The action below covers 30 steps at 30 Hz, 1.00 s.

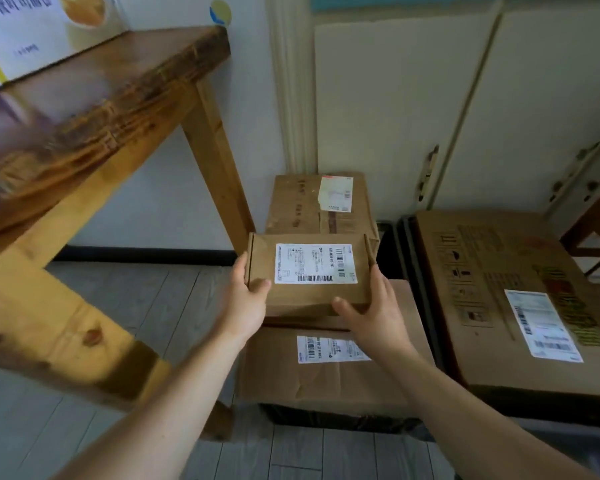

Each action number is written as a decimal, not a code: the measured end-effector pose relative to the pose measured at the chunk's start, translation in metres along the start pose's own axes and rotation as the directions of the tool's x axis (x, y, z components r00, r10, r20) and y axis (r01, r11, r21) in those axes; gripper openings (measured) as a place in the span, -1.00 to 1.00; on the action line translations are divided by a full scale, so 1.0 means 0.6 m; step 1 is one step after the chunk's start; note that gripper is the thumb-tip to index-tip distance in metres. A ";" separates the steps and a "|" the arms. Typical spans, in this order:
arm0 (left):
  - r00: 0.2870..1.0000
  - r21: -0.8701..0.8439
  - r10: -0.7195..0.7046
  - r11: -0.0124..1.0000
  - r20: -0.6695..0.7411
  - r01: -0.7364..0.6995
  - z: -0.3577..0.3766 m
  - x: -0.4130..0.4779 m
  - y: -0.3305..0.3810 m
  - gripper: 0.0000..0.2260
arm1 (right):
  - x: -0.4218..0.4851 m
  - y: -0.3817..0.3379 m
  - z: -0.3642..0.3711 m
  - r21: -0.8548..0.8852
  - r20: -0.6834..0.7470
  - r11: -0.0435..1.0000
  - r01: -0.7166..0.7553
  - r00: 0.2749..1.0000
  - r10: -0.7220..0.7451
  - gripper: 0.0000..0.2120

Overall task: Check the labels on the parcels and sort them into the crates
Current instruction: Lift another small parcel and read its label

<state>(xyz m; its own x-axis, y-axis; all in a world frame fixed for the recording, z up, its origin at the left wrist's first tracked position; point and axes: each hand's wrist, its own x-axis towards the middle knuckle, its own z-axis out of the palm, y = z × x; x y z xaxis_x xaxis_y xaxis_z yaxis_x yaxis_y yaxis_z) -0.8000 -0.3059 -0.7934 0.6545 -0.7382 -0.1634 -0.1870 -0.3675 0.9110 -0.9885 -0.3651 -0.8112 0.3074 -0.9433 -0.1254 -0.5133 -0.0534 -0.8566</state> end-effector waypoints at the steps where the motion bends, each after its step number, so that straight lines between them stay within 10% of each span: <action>1: 1.000 0.014 0.000 1.000 0.023 0.000 0.003 0.000 -0.018 -0.44 | 0.000 0.013 0.013 -0.016 0.011 1.000 0.001 1.000 -0.001 -0.08; 30: 0.986 0.179 -0.050 0.984 0.161 0.021 0.014 0.066 -0.080 -0.37 | 0.024 0.061 0.060 -0.138 0.031 0.990 -0.028 0.999 0.032 -0.19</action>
<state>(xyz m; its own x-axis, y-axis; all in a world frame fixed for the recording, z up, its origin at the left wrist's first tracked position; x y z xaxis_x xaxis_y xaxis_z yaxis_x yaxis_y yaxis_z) -0.7712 -0.3222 -0.8466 0.5367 -0.8002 -0.2677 -0.3016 -0.4782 0.8249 -0.9740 -0.3688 -0.8621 0.3152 -0.9339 -0.1685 -0.6275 -0.0719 -0.7753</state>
